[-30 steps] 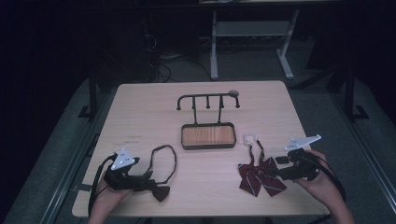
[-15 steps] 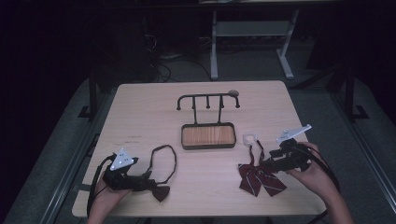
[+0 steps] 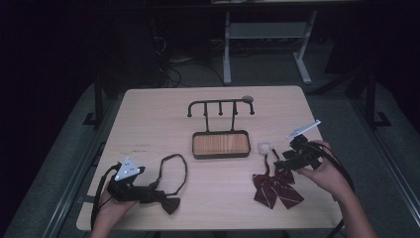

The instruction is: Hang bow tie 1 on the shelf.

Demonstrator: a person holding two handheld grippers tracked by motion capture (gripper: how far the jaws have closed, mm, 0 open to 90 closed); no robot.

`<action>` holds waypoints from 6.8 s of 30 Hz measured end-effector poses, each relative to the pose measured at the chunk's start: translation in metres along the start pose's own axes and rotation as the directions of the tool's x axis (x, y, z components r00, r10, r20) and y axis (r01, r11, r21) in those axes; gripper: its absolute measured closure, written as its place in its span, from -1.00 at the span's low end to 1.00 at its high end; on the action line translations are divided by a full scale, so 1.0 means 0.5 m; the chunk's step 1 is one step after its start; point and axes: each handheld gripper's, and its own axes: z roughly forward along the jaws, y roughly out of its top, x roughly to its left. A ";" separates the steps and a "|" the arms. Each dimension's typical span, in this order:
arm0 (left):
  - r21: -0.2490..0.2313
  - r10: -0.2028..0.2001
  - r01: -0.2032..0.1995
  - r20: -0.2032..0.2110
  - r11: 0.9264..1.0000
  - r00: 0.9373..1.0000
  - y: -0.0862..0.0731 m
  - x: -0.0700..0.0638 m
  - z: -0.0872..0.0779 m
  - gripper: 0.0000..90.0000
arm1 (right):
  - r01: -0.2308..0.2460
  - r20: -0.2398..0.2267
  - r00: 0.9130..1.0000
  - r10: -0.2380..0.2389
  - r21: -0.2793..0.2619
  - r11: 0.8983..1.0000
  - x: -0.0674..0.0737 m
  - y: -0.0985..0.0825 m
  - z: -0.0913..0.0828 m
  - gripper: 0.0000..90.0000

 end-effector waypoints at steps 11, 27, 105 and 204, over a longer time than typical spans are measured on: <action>0.003 0.003 -0.003 -0.007 1.000 1.000 0.001 -0.001 0.000 -0.40 | -0.020 0.008 1.000 0.019 0.042 0.999 -0.025 0.031 0.016 -0.10; 0.004 0.007 -0.007 -0.011 1.000 1.000 0.000 0.002 -0.003 -0.41 | -0.062 0.048 0.997 0.057 0.111 0.992 -0.044 0.087 0.042 0.04; 0.005 -0.002 0.002 0.000 1.000 1.000 0.000 0.003 0.000 -0.40 | -0.043 0.088 0.996 0.031 0.143 0.989 -0.055 0.097 0.061 0.93; -0.004 -0.006 0.006 -0.001 1.000 1.000 -0.001 0.004 -0.002 -0.40 | 0.191 0.067 0.980 -0.190 -0.007 0.982 0.062 0.288 -0.138 0.94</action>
